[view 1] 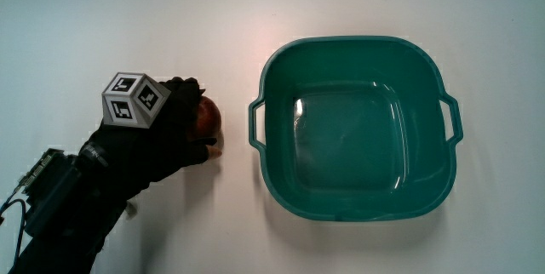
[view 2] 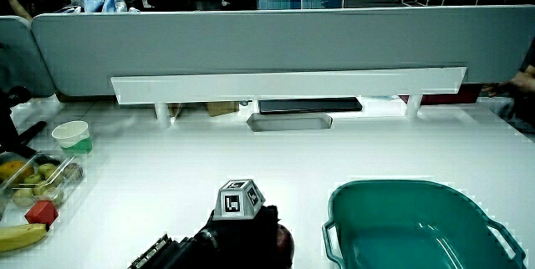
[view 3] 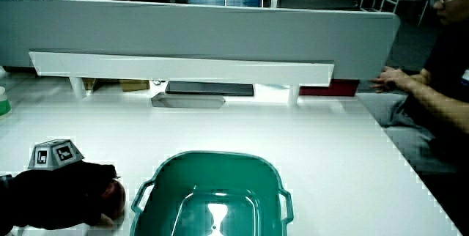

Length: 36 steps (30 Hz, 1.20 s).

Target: Pick apple from desk

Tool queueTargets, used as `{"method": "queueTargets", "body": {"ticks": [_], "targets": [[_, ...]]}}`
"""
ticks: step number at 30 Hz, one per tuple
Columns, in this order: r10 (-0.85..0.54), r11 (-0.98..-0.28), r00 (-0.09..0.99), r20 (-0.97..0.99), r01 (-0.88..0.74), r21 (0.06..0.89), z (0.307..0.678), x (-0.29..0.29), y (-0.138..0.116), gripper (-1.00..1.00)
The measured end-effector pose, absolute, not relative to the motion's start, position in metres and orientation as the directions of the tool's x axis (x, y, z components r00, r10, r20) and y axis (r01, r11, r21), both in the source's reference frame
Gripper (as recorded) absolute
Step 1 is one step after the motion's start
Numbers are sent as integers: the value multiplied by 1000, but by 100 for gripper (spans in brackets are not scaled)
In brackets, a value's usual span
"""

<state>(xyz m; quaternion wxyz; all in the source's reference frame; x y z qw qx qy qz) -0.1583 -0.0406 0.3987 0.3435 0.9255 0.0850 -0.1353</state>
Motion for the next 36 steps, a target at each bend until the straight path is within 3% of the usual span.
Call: {"method": "queueTargets", "body": {"ticks": [7,18,29,36], "targets": [[77,-767,936,-343,276,579,400,-159,-39,100],[117,-794,913,-392,323,515,400,-161,-36,100],[182,-830,901,-394,356,429,342,-147,-41,100],[310,-839,858,-410,449,306,318,-124,-41,100]]}}
